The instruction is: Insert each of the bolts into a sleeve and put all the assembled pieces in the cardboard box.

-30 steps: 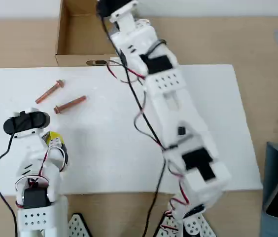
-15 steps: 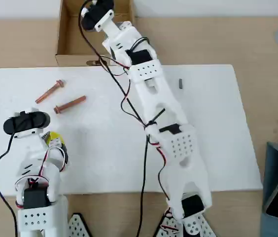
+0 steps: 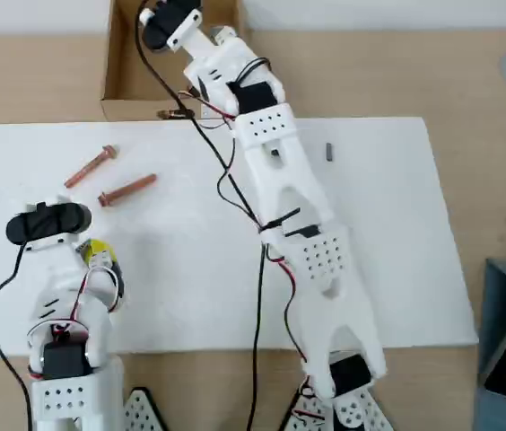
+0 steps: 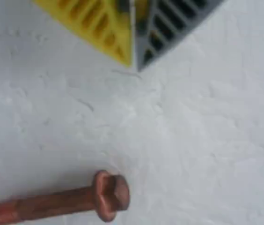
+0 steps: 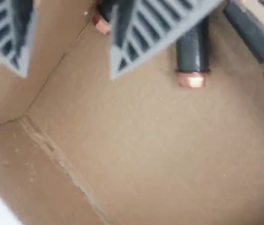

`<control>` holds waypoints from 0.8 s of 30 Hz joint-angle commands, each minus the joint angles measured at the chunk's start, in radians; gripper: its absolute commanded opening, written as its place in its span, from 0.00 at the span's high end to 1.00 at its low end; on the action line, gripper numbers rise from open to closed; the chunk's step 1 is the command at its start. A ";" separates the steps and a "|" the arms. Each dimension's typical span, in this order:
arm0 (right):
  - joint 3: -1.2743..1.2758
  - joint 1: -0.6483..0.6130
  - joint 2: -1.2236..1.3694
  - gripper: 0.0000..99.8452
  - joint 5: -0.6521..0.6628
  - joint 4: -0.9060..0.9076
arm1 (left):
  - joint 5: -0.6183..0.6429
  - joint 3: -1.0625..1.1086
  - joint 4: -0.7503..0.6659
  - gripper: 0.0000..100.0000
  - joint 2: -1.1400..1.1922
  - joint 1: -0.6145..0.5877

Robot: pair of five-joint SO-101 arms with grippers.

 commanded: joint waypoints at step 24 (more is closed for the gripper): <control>-0.576 0.044 -0.171 0.99 0.005 1.042 | -0.003 0.011 0.003 1.00 -0.010 -0.011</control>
